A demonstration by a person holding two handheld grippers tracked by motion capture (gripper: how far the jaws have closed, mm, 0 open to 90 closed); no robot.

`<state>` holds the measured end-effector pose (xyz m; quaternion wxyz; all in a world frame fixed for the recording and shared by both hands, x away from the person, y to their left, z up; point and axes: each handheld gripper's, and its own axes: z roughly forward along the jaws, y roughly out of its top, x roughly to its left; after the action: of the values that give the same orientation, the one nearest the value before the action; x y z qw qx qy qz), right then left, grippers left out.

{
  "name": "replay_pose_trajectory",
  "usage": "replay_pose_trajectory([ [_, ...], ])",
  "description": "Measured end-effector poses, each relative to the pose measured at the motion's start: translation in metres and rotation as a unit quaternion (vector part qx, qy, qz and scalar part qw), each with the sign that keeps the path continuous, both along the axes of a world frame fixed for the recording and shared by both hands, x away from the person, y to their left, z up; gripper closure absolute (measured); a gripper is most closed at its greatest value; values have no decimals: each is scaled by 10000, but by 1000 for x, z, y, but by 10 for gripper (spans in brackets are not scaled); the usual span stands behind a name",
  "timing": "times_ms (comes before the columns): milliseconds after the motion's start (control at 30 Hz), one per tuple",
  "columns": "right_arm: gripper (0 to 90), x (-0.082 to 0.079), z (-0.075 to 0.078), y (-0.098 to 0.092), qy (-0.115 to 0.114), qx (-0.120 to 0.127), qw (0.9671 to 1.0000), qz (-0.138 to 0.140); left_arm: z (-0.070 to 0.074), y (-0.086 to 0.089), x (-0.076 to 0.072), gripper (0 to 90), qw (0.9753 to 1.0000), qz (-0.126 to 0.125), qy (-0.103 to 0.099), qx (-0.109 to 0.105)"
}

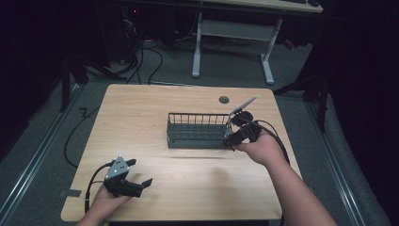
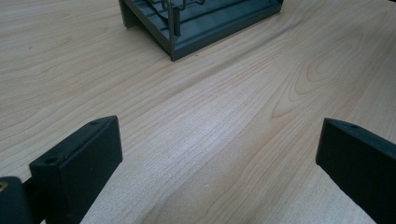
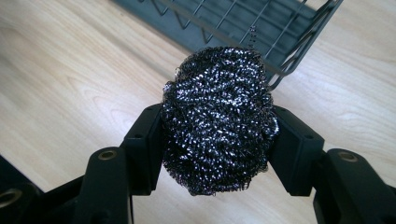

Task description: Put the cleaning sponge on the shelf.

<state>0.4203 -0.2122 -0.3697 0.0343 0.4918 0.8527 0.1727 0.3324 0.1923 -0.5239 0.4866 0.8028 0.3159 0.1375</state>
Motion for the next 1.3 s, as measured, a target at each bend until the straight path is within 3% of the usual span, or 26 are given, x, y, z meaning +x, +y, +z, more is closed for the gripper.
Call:
replay_pose_trajectory([
  [200, 422, 13, 0, 5, 53, -32, 9999, -131, 1, 1, 0, 10, 10000, -25, 1, 0],
  [833, 422, 52, 0, 22, 43, -120, 9998, -154, 0, 1, 0, 11, 10000, -51, 16, -5],
  [1300, 420, 79, -13, 32, 111, -214, 9993, -270, 0, 3, 1, 11, 10000, -13, 39, -56],
])
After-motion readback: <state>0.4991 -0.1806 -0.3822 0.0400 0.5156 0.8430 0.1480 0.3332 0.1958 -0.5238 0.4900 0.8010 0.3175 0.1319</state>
